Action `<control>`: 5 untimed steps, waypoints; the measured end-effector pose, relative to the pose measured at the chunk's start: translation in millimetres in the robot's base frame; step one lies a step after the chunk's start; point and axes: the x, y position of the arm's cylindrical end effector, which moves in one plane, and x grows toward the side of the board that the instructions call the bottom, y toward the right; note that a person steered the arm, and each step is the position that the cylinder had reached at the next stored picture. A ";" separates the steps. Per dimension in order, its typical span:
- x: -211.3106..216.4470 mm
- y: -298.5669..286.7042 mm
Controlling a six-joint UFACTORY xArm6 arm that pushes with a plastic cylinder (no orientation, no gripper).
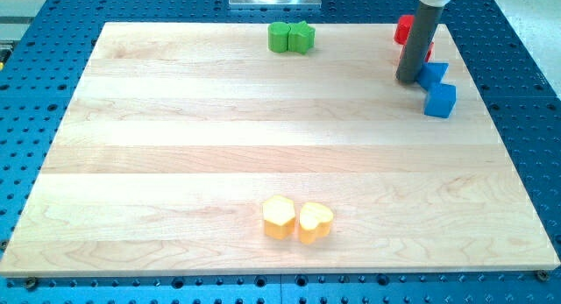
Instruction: Adjust the blue blocks in a line
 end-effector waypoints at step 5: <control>-1.0 -116.3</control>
